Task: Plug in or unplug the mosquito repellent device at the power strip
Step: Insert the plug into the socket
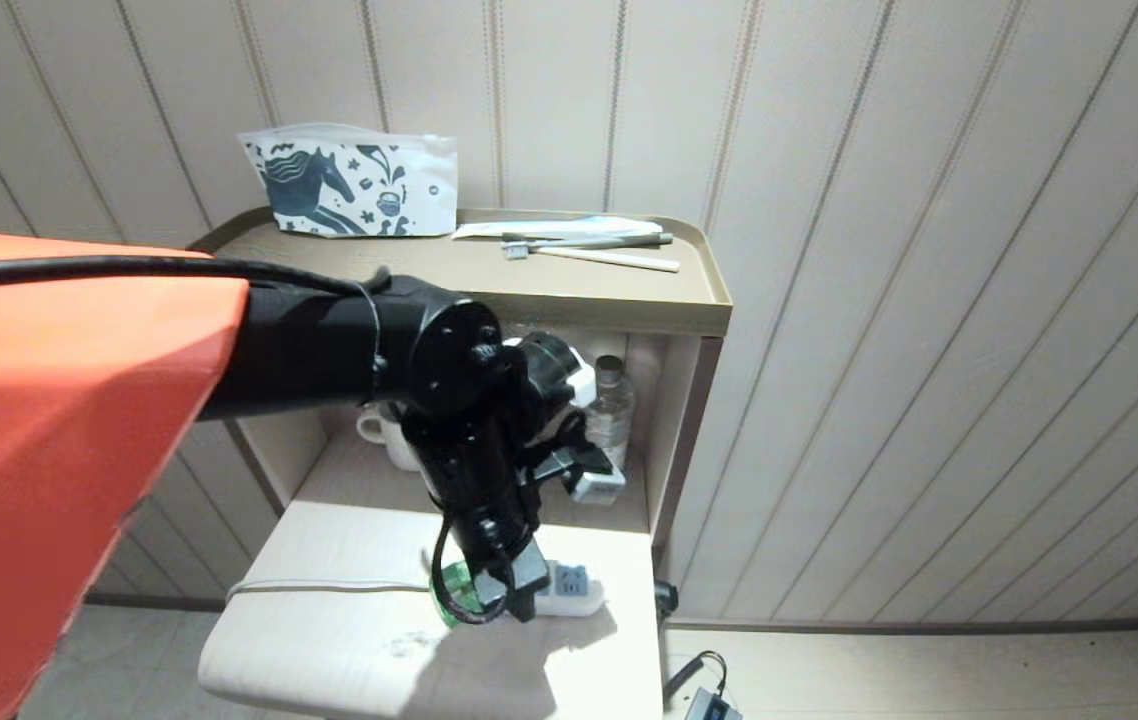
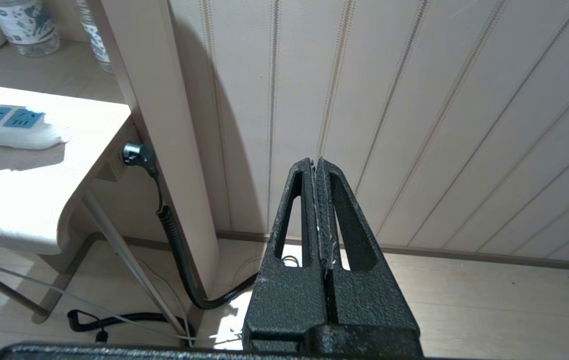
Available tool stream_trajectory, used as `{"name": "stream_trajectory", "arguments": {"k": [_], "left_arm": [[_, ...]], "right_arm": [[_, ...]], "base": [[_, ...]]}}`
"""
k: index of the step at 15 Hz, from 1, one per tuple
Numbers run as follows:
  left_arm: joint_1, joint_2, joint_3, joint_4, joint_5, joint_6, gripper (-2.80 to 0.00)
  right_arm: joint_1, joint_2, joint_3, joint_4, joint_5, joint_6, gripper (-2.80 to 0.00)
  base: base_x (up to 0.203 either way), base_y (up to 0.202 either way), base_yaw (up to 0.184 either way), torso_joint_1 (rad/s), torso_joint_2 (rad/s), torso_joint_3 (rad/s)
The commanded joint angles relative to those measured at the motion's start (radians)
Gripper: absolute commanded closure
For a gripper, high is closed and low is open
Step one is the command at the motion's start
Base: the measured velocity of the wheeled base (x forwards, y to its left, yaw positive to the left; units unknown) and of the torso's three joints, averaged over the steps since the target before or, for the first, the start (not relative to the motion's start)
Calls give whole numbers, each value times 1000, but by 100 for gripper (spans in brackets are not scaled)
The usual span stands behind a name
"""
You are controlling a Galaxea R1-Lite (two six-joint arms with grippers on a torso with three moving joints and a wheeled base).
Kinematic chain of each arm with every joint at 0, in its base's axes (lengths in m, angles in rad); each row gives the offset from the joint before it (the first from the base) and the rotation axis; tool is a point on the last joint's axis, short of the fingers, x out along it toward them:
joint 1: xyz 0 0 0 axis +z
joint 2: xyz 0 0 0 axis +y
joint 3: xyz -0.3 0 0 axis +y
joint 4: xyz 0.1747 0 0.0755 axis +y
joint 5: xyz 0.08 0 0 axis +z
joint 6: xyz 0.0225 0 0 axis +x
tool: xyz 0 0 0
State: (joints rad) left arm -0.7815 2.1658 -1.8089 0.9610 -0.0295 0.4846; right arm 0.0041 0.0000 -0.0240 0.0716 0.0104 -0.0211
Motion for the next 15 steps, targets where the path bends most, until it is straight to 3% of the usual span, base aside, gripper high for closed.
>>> {"name": "stream_trajectory", "arguments": {"k": [1, 3, 7, 9, 15], "left_arm": [[-14, 28, 9, -3, -6, 24, 0], [-10, 13, 23, -4, -8, 131, 0], [21, 36, 3, -67, -7, 227, 0], [43, 67, -2, -151, -8, 323, 0], [71, 156, -16, -150, -7, 344, 0]], "right_arm": [[0, 0, -1, 0, 0, 0, 0], [0, 0, -1, 0, 0, 0, 0], [0, 0, -1, 0, 0, 0, 0], [0, 0, -1, 0, 2, 0, 0], [0, 0, -1, 0, 0, 0, 0]], "base": [[0, 0, 0, 0, 0, 0], [0, 0, 0, 0, 0, 0], [0, 0, 0, 0, 0, 0], [0, 0, 0, 0, 0, 0], [0, 0, 0, 0, 0, 0]]}}
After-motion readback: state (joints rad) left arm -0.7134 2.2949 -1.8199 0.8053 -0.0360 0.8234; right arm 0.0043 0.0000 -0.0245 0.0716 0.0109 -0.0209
